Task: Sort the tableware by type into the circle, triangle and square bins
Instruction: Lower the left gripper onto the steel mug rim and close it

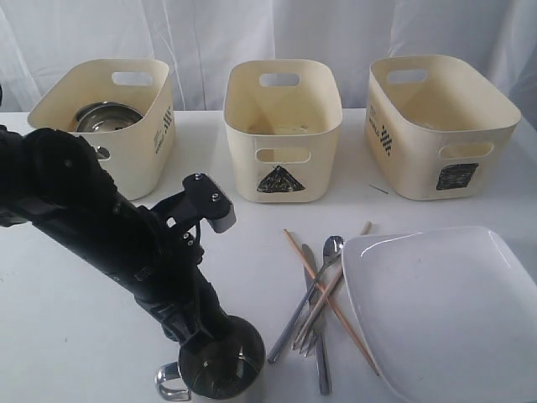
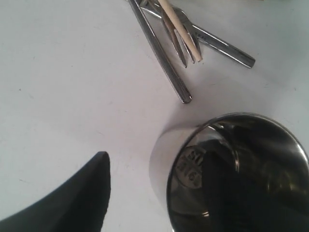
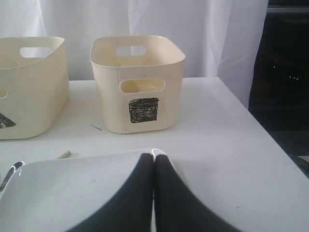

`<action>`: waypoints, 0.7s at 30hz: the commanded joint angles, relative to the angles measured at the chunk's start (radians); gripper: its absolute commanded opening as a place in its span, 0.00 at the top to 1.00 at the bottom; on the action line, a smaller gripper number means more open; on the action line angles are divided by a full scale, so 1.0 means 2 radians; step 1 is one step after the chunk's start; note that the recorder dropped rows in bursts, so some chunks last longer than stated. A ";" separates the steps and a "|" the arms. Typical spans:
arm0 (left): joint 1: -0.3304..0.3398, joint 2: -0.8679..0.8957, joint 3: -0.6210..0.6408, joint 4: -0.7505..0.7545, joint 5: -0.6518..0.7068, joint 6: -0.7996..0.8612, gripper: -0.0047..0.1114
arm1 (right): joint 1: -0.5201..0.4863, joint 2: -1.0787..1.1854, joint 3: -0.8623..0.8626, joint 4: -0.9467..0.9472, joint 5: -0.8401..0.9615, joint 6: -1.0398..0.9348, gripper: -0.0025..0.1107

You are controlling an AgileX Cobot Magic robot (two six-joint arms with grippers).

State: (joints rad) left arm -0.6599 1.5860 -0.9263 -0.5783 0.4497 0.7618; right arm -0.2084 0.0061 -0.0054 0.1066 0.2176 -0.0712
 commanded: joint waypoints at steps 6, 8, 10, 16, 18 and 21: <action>-0.002 0.015 0.003 -0.006 -0.006 0.001 0.44 | -0.001 -0.003 0.003 0.001 -0.001 -0.002 0.98; -0.002 0.018 0.003 -0.006 -0.006 0.001 0.44 | -0.001 -0.003 0.003 0.001 -0.001 -0.002 0.98; -0.002 0.019 0.003 -0.006 -0.006 0.001 0.44 | -0.001 -0.003 0.003 0.001 -0.001 -0.002 0.98; -0.002 0.025 0.003 -0.006 -0.008 0.001 0.44 | -0.001 -0.003 0.003 0.001 -0.001 -0.002 0.98; -0.002 0.025 0.003 -0.006 -0.010 0.001 0.44 | -0.001 -0.003 0.003 0.001 -0.001 -0.002 0.98; -0.002 0.025 0.003 -0.007 -0.015 0.000 0.44 | -0.001 -0.003 0.003 0.001 -0.001 -0.002 0.98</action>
State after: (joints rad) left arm -0.6599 1.6396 -0.9263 -0.5783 0.4139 0.7618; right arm -0.2084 0.0061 -0.0054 0.1066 0.2176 -0.0712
